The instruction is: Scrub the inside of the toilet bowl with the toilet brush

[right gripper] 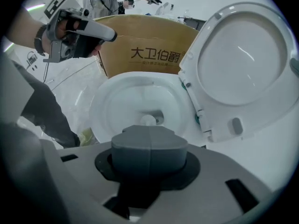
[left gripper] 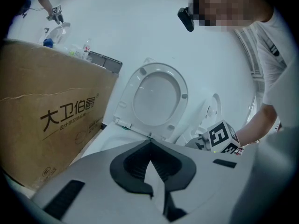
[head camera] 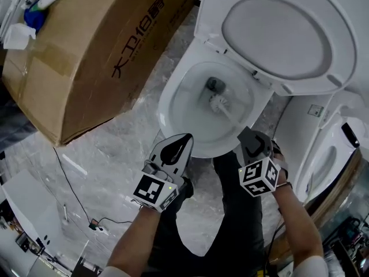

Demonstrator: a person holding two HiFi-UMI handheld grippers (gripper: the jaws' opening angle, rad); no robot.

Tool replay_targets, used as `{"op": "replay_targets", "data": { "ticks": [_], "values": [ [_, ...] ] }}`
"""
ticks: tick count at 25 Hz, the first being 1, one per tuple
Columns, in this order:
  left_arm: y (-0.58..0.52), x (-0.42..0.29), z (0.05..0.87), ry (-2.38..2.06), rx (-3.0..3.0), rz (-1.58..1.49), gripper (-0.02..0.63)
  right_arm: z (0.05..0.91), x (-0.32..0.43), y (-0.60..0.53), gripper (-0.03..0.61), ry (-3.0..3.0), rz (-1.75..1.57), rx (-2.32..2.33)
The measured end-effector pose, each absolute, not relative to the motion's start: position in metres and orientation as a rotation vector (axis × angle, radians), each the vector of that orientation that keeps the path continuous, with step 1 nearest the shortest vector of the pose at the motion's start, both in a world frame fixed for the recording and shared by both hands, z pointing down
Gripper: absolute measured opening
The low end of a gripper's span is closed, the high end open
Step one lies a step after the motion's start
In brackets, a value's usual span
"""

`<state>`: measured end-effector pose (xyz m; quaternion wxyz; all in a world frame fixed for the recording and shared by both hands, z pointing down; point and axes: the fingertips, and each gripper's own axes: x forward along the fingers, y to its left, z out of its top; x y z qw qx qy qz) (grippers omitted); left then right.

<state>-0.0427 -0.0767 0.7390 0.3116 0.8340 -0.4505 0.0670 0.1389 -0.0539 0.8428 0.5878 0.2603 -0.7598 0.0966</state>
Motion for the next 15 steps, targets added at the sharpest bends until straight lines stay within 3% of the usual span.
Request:
{"op": "replay_targets", "data": {
  "ticks": [8,15],
  "values": [
    [-0.061,-0.060,0.753,-1.196,2.165,0.193,0.008,0.854,0.075,-0.032,0.155,-1.842,0.289,0.667],
    [-0.070,-0.057,0.762,-1.192,2.178,0.185,0.008,0.889,0.082,-0.063,0.155,-1.779,0.269,0.740]
  ]
}}
